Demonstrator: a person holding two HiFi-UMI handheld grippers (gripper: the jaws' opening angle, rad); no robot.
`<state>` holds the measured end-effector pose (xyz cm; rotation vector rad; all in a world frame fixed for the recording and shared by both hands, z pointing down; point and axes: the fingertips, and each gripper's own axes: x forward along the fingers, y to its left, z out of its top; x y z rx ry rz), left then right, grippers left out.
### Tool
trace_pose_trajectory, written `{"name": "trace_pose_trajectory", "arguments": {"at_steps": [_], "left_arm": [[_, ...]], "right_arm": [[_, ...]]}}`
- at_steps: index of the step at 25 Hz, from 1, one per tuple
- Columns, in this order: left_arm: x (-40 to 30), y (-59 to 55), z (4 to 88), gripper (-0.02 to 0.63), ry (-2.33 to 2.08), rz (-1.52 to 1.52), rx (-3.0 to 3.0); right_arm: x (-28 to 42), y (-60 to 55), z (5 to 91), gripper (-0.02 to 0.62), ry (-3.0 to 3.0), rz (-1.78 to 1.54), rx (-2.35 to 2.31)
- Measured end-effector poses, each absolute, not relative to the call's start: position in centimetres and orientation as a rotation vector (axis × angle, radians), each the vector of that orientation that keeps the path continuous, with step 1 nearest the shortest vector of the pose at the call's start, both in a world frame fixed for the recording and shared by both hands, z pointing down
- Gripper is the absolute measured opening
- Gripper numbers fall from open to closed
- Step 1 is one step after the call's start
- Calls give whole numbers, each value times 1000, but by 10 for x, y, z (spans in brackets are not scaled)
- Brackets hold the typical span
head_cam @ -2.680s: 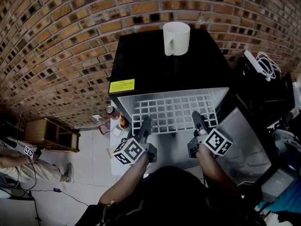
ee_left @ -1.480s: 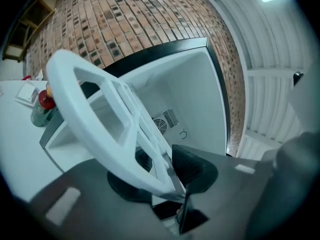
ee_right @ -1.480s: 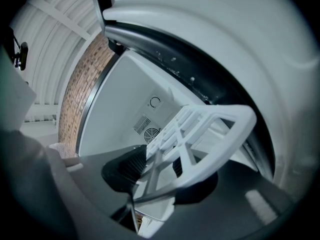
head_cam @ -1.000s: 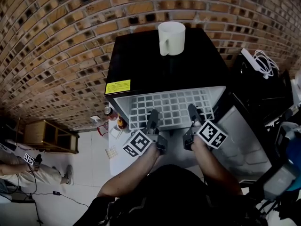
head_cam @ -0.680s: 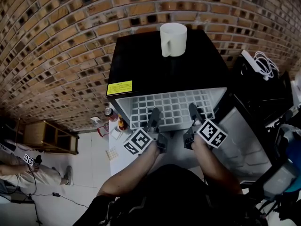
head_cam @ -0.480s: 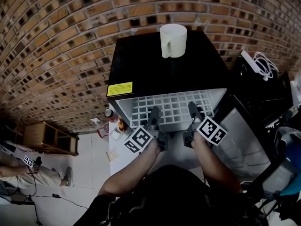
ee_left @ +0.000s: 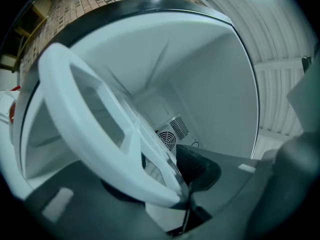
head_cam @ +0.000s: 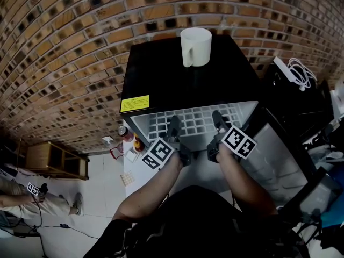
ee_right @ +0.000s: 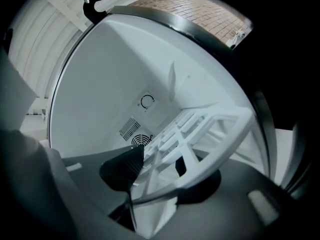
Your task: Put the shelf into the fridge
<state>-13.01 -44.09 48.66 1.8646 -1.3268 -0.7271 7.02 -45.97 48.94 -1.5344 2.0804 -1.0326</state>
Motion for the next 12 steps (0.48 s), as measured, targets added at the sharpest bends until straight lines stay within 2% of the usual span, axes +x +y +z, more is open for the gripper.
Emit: {"name": "trace_pose_trajectory", "arguments": {"at_steps": [12], "left_arm": [[-134, -448, 486, 166, -1365, -741, 1840]], "right_arm": [[71, -467, 488, 210, 2057, -1006, -1557]]}}
